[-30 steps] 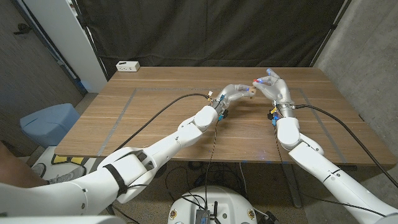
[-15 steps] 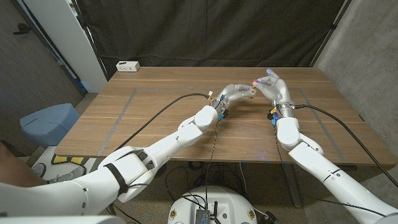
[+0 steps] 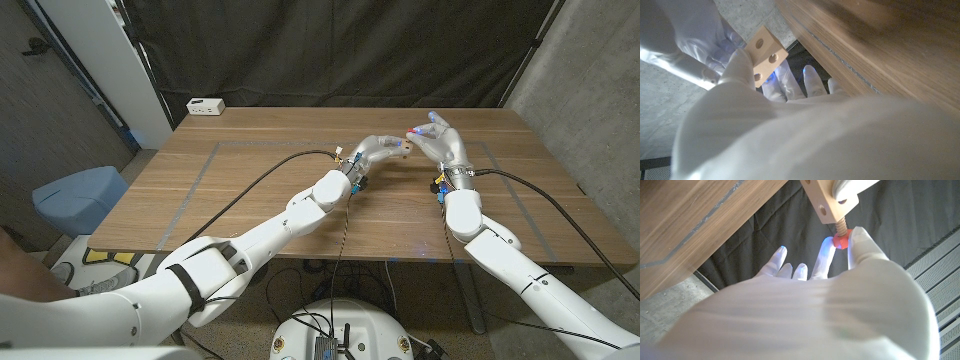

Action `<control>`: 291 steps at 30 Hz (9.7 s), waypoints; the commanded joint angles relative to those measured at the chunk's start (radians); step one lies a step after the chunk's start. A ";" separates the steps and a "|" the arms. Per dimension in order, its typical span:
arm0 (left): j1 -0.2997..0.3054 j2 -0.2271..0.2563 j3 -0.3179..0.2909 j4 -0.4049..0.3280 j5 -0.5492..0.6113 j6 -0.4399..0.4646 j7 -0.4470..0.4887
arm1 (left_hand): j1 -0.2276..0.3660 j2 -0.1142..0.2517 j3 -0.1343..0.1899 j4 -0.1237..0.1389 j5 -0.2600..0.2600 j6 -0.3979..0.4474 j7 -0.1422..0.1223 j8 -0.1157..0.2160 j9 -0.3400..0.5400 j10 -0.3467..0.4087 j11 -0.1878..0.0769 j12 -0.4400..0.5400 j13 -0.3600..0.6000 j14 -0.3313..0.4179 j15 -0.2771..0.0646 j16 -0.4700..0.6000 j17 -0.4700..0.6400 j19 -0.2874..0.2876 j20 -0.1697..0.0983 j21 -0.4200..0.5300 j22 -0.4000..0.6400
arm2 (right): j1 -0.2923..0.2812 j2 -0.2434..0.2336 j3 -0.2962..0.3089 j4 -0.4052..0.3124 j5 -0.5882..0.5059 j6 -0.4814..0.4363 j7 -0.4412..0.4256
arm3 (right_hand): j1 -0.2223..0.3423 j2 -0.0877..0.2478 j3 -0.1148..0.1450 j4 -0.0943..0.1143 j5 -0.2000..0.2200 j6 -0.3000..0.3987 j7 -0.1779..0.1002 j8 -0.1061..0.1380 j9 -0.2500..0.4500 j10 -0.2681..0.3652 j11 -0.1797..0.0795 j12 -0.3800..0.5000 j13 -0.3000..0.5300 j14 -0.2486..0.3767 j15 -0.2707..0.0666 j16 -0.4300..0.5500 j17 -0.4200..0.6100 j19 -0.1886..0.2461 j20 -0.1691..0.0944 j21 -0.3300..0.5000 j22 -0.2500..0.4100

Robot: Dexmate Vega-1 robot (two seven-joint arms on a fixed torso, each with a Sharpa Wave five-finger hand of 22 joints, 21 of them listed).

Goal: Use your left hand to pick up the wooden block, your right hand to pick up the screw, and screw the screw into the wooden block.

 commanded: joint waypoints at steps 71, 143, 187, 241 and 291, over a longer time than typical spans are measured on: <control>-0.002 -0.007 0.005 0.005 0.006 0.001 0.005 | 0.029 0.037 0.000 0.007 0.008 0.059 0.022 0.006 0.002 0.015 -0.003 -0.002 0.010 0.012 -0.100 0.002 0.000 0.007 0.003 0.002 0.004 | -0.016 -0.011 0.002 -0.003 -0.006 0.000 -0.003 | 0.003 0.019 -0.017 0.001 0.002 0.004 -0.002 0.015 -0.003 -0.004 0.002 -0.001 0.005 0.005 -0.044 -0.003 0.001 -0.008 -0.044 0.000 0.002; -0.002 -0.007 0.005 0.003 0.002 0.013 0.005 | 0.037 0.047 0.000 0.005 0.010 0.050 0.029 -0.003 0.003 0.012 -0.002 -0.010 0.015 0.016 -0.098 0.000 -0.001 0.009 0.002 0.002 0.004 | -0.019 -0.030 0.000 -0.013 0.015 -0.018 0.031 | -0.052 -0.004 -0.044 0.014 0.000 -0.076 -0.003 -0.024 -0.036 -0.047 0.030 -0.008 0.006 -0.025 -0.025 -0.010 0.006 -0.035 -0.035 -0.003 0.002; 0.010 0.006 0.010 -0.037 0.013 0.030 0.006 | 0.041 0.051 0.002 0.005 0.011 0.050 0.029 -0.007 0.003 0.014 -0.002 -0.012 0.019 0.018 -0.099 -0.003 -0.001 0.010 0.002 0.002 0.004 | -0.051 -0.066 0.022 -0.038 0.059 0.008 0.091 | -0.185 -0.028 -0.083 0.045 0.000 -0.251 0.034 -0.117 -0.061 -0.144 0.085 -0.014 0.007 -0.095 0.013 -0.020 0.004 -0.106 -0.020 -0.007 0.003; -0.020 0.010 0.005 0.013 0.031 -0.019 0.007 | 0.047 0.051 0.000 0.003 0.011 0.054 0.027 -0.008 0.004 0.021 -0.002 -0.013 0.023 0.020 -0.100 -0.004 -0.001 0.010 0.004 0.002 0.004 | -0.048 -0.206 0.069 -0.192 0.114 -0.151 0.232 | -0.273 -0.018 -0.110 0.051 0.001 -0.421 0.125 -0.232 -0.077 -0.169 0.142 0.008 0.006 -0.129 0.077 -0.009 -0.006 -0.125 0.019 0.009 0.004; -0.004 0.044 0.017 -0.050 0.084 -0.012 0.027 | 0.053 0.050 -0.001 0.002 0.011 0.056 0.025 -0.010 0.004 0.021 -0.002 -0.016 0.026 0.023 -0.102 -0.004 0.000 0.011 0.004 0.002 0.003 | -0.019 -0.537 0.202 -0.360 0.164 -0.303 0.554 | -0.181 0.006 -0.067 -0.005 0.012 -0.454 0.056 -0.283 -0.082 -0.221 0.086 -0.007 0.006 -0.166 0.054 -0.023 -0.011 -0.145 0.053 -0.003 0.003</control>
